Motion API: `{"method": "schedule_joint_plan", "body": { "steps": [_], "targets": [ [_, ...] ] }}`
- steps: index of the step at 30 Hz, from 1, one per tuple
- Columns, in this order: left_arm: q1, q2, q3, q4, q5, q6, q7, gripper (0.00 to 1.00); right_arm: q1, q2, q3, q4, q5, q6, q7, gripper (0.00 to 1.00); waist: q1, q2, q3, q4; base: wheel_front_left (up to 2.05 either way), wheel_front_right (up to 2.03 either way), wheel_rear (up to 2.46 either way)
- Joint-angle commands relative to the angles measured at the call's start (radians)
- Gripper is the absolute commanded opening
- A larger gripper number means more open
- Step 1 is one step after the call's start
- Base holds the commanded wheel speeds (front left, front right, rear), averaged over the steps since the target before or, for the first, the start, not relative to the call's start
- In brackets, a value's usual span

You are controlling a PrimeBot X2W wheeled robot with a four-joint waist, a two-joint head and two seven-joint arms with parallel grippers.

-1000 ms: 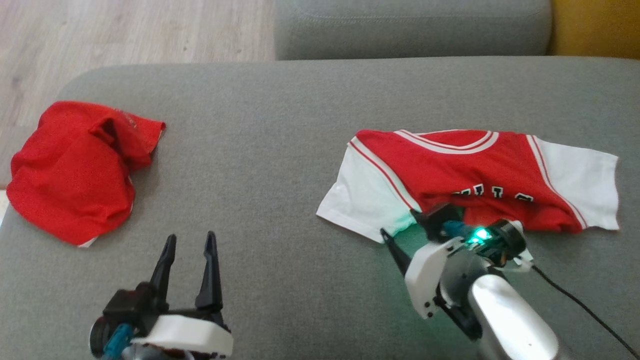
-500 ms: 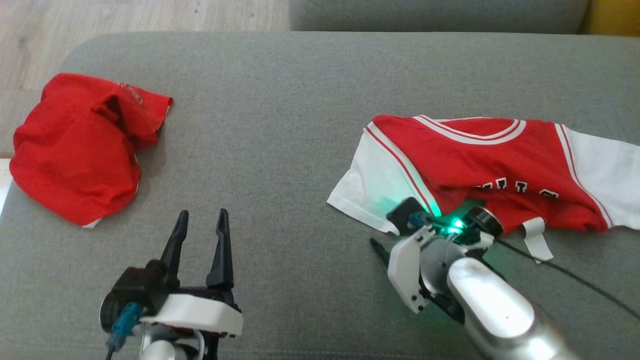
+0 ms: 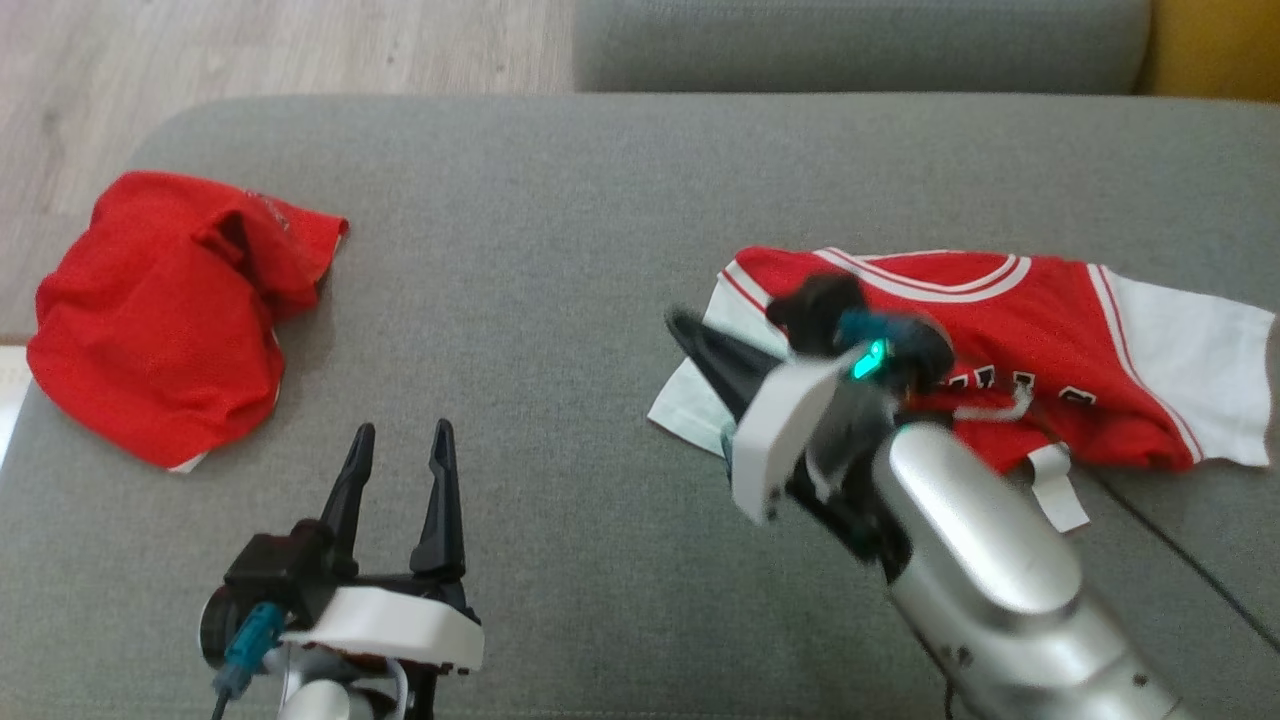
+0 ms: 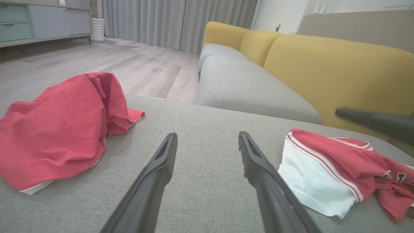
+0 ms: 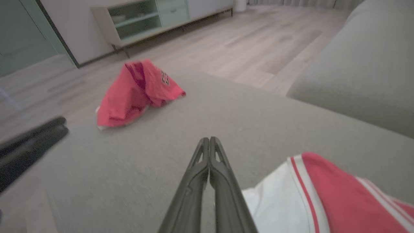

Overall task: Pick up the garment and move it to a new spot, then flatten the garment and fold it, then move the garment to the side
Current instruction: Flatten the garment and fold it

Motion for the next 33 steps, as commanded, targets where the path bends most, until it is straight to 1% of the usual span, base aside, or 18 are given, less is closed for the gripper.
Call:
{"method": "schedule_joint_plan", "body": {
  "steps": [1, 2, 3, 6, 10, 14, 15, 16, 17, 21, 26, 33],
  "targets": [
    [-0.024, -0.004, 0.033, -0.030, -0.003, 0.006, -0.012, 1.00, -0.054, 0.021, -0.002, -0.066, 0.025, 0.008, -0.004, 0.00, 0.0000, 0.0000, -0.014, -0.003, 0.00, 0.00, 0.00],
    [-0.021, -0.004, 0.031, -0.029, -0.004, 0.007, -0.012, 1.00, -0.064, 0.022, -0.006, -0.106, 0.053, 0.008, 0.002, 0.00, 0.0000, 0.0000, -0.021, -0.004, 0.00, 0.00, 0.00],
    [-0.017, -0.004, 0.027, -0.028, -0.006, 0.007, -0.012, 1.00, -0.088, 0.024, -0.021, -0.176, 0.086, 0.008, 0.015, 0.00, 0.0000, 0.0000, -0.033, -0.005, 0.00, 0.00, 0.00],
    [-0.014, -0.004, 0.021, -0.027, -0.008, 0.008, -0.012, 1.00, -0.123, 0.025, -0.051, -0.236, 0.087, 0.008, 0.049, 0.00, 0.0000, 0.0000, -0.044, -0.003, 0.00, 0.00, 0.00],
    [-0.009, -0.004, 0.012, -0.027, -0.013, 0.009, -0.012, 1.00, -0.122, 0.025, -0.099, -0.241, 0.037, 0.008, 0.077, 0.00, 0.0000, 0.0000, -0.054, 0.006, 0.00, 0.00, 0.00],
    [0.003, -0.004, 0.016, -0.035, -0.016, 0.015, -0.012, 1.00, -0.077, 0.025, -0.147, -0.236, -0.002, 0.008, 0.064, 0.00, 0.0000, 0.0000, -0.050, 0.006, 0.00, 0.00, 0.00],
    [0.004, -0.004, 0.017, -0.036, -0.016, 0.015, -0.012, 1.00, -0.065, 0.025, -0.152, -0.233, -0.014, 0.008, 0.062, 0.04, 0.0000, 0.0000, -0.045, 0.004, 0.00, 0.00, 0.00],
    [0.004, -0.004, 0.016, -0.037, -0.015, 0.014, -0.012, 1.00, -0.052, 0.025, -0.153, -0.228, -0.024, 0.008, 0.061, 0.49, 0.0000, 0.0000, -0.039, 0.003, 0.00, 0.00, 0.00],
    [0.001, -0.004, 0.016, -0.039, -0.014, 0.013, -0.012, 1.00, -0.040, 0.022, -0.152, -0.221, -0.033, 0.008, 0.061, 1.00, 0.0000, 0.0000, -0.032, 0.002, 0.00, 0.00, 0.00],
    [-0.012, -0.004, 0.015, -0.043, -0.011, 0.012, -0.012, 1.00, 0.005, -0.013, -0.117, -0.169, -0.072, 0.008, 0.068, 1.00, 0.0000, 0.0000, -0.009, 0.001, 0.00, 0.00, 0.00],
    [-0.032, -0.004, 0.008, -0.037, -0.009, 0.007, -0.012, 1.00, 0.044, -0.055, -0.028, -0.091, -0.088, 0.008, 0.092, 1.00, 0.0000, 0.0000, 0.020, 0.005, 0.00, 0.00, 0.00],
    [-0.058, -0.004, -0.007, -0.028, -0.017, 0.006, -0.012, 1.00, 0.029, -0.115, 0.058, 0.001, -0.112, 0.008, 0.131, 1.00, 0.0000, 0.0000, 0.051, 0.024, 0.00, 0.00, 0.00]
  ]
}}
